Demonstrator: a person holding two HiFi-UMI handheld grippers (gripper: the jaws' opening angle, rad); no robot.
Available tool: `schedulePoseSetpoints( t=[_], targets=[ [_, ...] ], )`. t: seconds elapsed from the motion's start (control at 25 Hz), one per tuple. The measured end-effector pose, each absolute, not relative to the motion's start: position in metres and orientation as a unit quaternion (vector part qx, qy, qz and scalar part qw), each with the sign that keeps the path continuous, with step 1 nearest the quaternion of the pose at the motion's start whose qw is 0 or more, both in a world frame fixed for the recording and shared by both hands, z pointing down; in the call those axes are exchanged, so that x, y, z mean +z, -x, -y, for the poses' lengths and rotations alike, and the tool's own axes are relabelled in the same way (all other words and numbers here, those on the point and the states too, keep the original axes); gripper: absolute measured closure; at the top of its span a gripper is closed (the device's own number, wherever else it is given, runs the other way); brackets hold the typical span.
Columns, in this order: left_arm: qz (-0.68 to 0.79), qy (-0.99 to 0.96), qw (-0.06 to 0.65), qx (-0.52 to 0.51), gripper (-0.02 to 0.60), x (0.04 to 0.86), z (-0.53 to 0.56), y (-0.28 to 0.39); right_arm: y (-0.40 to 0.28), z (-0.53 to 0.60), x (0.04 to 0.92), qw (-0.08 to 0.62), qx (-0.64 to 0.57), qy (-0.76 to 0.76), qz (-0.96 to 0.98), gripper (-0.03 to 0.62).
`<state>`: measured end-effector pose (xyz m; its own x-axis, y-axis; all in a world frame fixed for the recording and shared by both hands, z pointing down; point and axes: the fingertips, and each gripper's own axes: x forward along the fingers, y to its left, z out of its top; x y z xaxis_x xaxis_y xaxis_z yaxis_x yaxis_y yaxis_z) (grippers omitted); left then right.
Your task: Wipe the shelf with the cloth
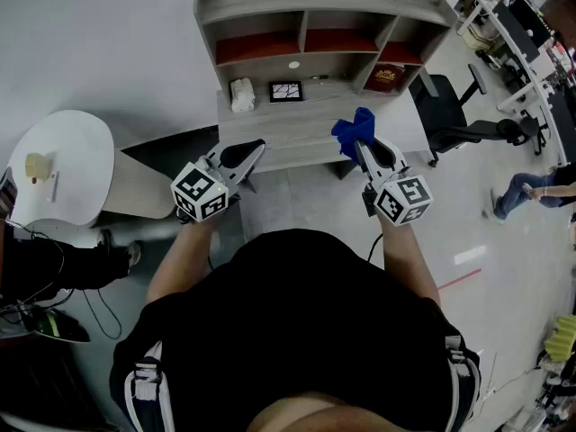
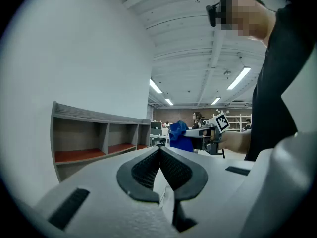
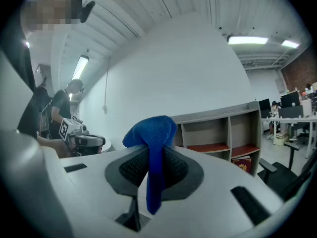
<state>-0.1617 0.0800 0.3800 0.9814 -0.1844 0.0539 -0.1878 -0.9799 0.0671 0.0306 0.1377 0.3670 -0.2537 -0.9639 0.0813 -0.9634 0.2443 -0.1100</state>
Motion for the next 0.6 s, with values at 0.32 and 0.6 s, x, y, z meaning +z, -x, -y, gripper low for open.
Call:
schedulePoseSetpoints(
  t=[0.32, 0.6],
  targets=[
    [0.091, -0.995, 0.044, 0.025, 0.565, 0.388, -0.070, 0.174, -0.019, -0.130, 0.373, -0.005, -0.075, 0.614, -0.786, 0.540],
    [0.081, -0.995, 0.053, 0.029, 0.565, 0.395, -0.060, 0.187, -0.004, -0.119, 0.370, 0.009, -0.077, 0.616, -0.784, 0.540]
  ],
)
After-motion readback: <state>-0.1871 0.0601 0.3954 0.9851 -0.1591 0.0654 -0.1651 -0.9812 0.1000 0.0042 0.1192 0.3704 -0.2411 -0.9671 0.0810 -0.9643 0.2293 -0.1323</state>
